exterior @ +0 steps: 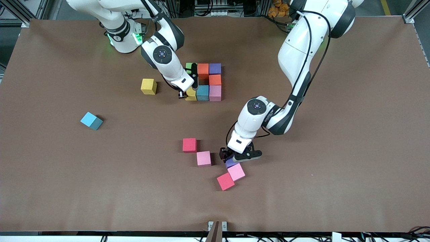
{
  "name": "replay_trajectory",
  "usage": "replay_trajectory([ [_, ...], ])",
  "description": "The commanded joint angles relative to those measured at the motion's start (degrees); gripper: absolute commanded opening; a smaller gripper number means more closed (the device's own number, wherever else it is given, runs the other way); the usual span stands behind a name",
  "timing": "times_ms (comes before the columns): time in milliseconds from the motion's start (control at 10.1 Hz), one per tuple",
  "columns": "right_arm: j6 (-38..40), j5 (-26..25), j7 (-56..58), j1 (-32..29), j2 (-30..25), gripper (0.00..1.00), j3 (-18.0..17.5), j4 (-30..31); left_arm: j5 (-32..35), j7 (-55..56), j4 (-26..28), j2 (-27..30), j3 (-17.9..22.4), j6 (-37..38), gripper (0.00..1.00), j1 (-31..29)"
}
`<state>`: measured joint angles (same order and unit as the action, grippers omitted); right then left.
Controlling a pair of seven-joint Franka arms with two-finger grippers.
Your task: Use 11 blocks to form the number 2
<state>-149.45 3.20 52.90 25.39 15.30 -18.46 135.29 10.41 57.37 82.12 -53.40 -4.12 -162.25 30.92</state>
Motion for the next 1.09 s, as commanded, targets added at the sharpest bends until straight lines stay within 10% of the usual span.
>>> replay_trajectory([
  [0,-0.6,1.5,0.5,0.7,-2.2,0.0,-0.1,1.9,-0.6,0.4,-0.5,-0.1,0.2,-0.5,0.29,0.1],
  [397,-0.8,1.5,0.5,0.6,-2.0,0.0,-0.1,1.9,-0.6,0.4,-0.3,1.2,-0.2,0.5,0.17,-0.1],
  [596,-0.9,1.5,-0.8,0.7,-2.0,0.99,-0.1,1.9,-0.6,0.4,-0.3,2.6,-0.7,3.3,0.17,-0.2],
  [993,-0.7,1.5,-0.9,0.6,-2.2,1.0,-0.2,1.8,-6.4,1.6,-0.2,5.4,-3.2,9.8,0.12,0.6],
])
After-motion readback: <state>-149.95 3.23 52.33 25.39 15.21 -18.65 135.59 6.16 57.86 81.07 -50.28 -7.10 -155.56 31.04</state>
